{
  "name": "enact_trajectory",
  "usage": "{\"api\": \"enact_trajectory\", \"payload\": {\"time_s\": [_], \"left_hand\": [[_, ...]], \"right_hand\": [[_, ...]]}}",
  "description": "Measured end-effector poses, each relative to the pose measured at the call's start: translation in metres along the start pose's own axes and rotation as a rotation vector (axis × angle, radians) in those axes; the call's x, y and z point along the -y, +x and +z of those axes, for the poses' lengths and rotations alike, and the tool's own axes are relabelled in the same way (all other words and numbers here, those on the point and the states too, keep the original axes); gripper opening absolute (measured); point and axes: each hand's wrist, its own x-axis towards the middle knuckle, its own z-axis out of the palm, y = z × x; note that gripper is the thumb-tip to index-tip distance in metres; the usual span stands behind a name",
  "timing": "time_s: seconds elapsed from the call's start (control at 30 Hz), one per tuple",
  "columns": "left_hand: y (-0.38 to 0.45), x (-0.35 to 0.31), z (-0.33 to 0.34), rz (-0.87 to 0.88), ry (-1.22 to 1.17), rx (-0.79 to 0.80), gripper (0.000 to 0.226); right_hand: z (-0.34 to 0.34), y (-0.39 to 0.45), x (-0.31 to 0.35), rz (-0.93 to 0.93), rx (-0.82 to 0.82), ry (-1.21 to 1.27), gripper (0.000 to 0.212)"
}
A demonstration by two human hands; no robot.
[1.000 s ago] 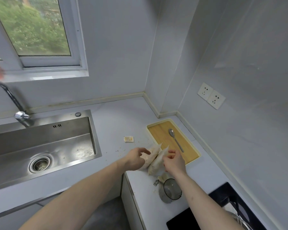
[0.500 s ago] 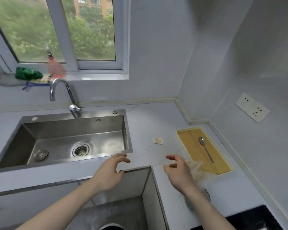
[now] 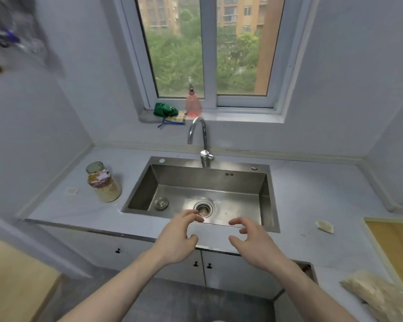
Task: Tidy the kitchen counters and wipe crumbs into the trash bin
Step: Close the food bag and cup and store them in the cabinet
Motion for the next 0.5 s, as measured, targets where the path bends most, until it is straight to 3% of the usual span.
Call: {"api": "enact_trajectory", "payload": {"time_s": [0.27, 0.5], "left_hand": [[0.021, 0.123, -0.097, -0.078, -0.007, -0.088, 0.046], [0.081, 0.282, -0.195, -0.26, 0.052, -0.22, 0.065]], "right_hand": [[0.084, 0.09, 0.086, -0.125, 0.066, -0.045, 0.031], [0.174, 0.173, 0.157, -0.034, 0.086, -0.028, 0.034]]}}
